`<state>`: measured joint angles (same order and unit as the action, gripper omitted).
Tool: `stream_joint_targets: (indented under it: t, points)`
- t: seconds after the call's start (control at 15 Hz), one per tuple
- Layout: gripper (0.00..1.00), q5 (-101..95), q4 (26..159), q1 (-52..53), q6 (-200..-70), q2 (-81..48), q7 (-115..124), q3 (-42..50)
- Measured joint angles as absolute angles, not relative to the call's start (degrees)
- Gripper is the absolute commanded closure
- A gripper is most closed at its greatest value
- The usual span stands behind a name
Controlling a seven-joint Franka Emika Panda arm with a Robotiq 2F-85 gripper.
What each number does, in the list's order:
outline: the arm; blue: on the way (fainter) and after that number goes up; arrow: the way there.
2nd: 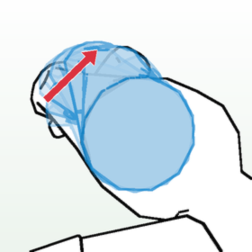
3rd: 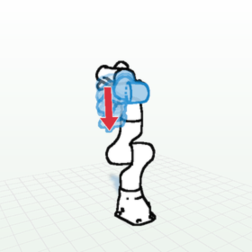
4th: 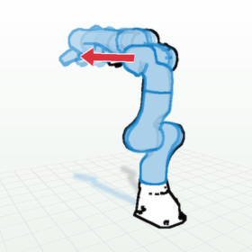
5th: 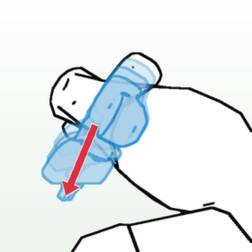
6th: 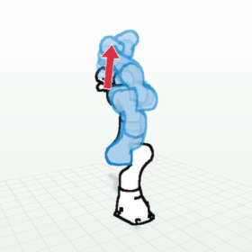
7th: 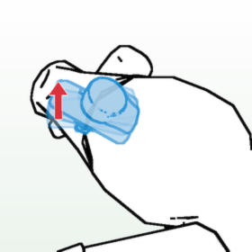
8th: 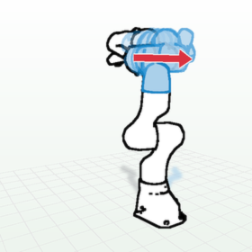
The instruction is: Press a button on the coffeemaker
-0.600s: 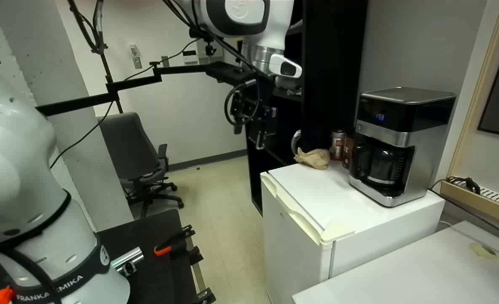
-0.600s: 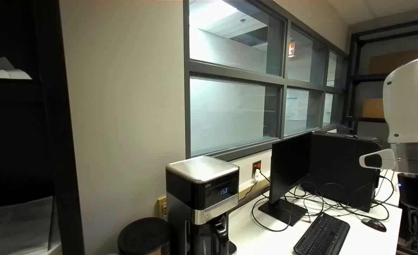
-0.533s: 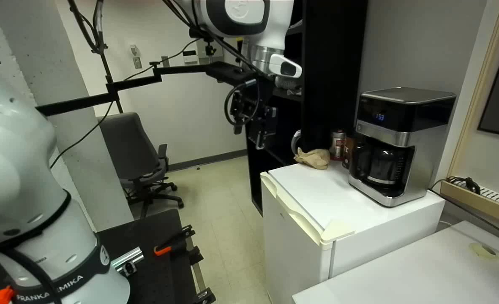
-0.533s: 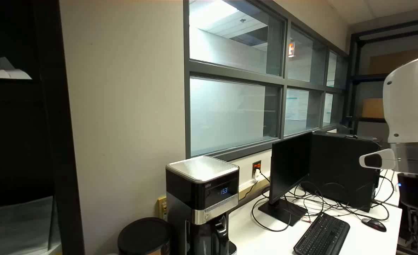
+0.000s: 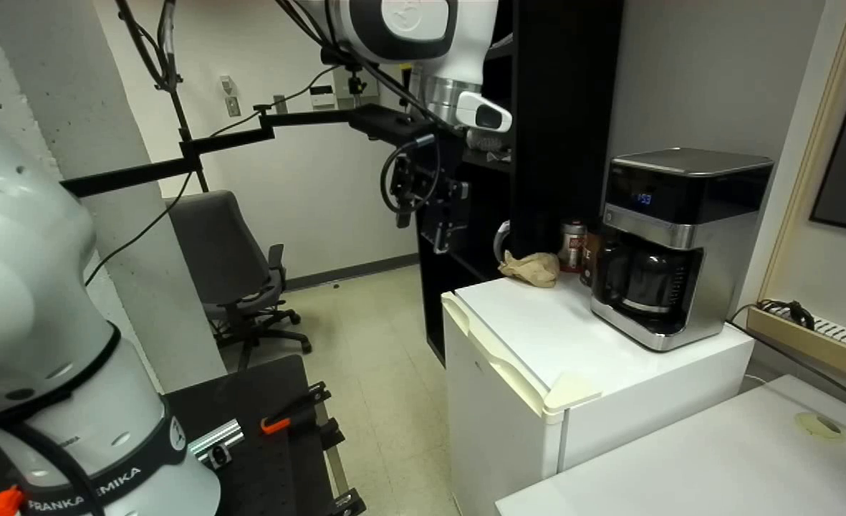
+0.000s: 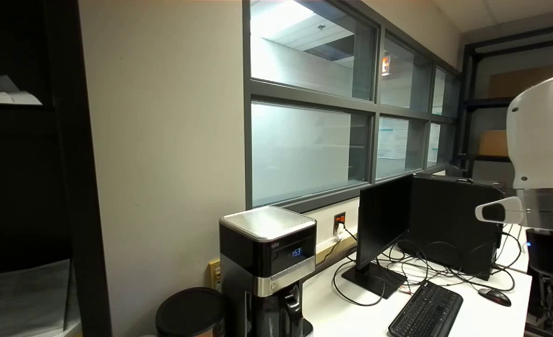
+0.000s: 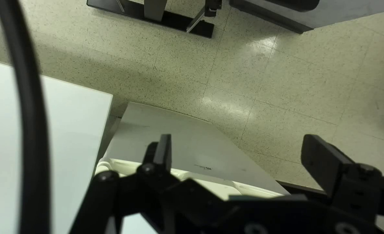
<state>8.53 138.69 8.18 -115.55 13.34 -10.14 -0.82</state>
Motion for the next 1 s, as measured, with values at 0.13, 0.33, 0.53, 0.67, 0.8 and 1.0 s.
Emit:
stream_joint_targets:
  t: [0.13,0.33,0.53,0.67,0.8,1.0]
  points:
    - [0.0,8.53,138.69,8.18,-115.55,13.34,-10.14,-0.82]
    - [0.0,8.53,138.7,8.1,-115.55,13.32,-10.14,-0.88]
    - [0.0,8.53,138.67,7.84,-115.71,12.75,-10.24,-1.13]
    - [0.0,8.38,138.46,7.72,-117.17,11.64,-10.54,-1.23]
    - [0.0,8.18,137.75,7.63,-119.38,9.77,-10.83,-1.27]
    - [0.02,6.89,135.8,7.47,-123.45,5.95,-10.87,-1.54]
